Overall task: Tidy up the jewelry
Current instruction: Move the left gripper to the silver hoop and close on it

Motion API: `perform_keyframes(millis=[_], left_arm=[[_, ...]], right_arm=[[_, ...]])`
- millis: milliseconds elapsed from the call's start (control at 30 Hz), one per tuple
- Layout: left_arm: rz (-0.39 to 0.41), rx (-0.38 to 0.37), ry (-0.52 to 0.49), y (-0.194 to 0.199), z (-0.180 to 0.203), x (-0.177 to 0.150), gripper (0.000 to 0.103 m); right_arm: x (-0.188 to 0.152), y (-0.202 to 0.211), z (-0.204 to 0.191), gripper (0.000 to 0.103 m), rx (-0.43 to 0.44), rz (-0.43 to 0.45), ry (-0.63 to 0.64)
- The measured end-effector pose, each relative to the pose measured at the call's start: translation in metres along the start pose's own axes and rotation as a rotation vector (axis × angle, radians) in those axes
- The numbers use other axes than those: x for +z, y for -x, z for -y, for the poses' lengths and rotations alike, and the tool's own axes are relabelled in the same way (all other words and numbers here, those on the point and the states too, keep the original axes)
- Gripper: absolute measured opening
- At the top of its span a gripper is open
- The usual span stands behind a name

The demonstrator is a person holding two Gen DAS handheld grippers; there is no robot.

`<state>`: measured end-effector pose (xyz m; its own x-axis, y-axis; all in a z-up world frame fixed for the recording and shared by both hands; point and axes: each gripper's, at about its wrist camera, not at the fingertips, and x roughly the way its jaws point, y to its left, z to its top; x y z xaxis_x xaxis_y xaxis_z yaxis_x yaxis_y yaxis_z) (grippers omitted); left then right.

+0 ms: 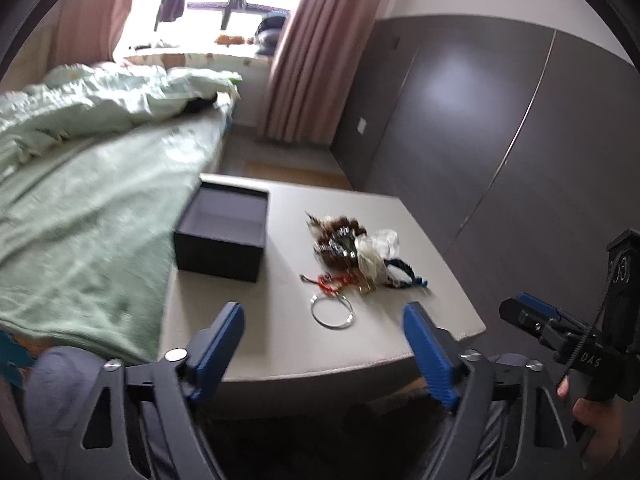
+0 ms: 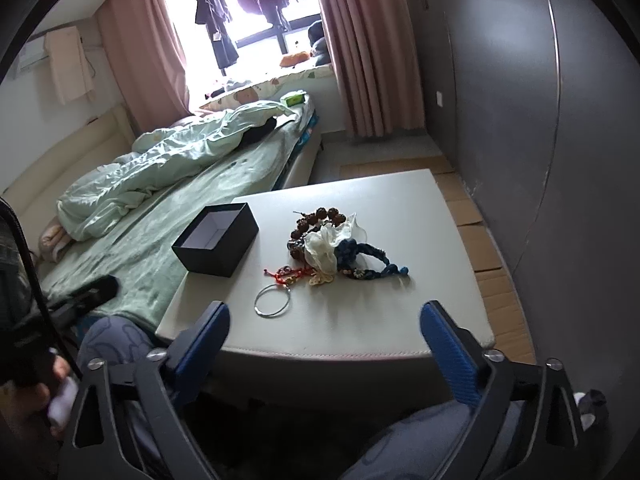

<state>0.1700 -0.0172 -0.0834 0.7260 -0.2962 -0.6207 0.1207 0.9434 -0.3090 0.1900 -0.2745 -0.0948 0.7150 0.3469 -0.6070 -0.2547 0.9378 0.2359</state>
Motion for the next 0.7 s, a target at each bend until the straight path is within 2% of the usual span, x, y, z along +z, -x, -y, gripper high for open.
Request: perform_keyframes(millis=[300,467,700], left_arm=[[-0.124,-0.013,-0.003,-0.062,0.004,0.000,0.057],[-0.190,0.019,-0.032,-0.094,0.006,-0.001,0.054],[-0.287,0.063,-0.072,-0.136,0.014,-0.001,0.057]], right_arm=[[0.007,-0.036,0.025,0.080,0.063,-0.069,-0.020],[0.007,-0.051,0.041,0.080,0.062,-0.093,-0.049],[0.010,-0.064,0.056,0.080,0.086,-0.100,-0.105]])
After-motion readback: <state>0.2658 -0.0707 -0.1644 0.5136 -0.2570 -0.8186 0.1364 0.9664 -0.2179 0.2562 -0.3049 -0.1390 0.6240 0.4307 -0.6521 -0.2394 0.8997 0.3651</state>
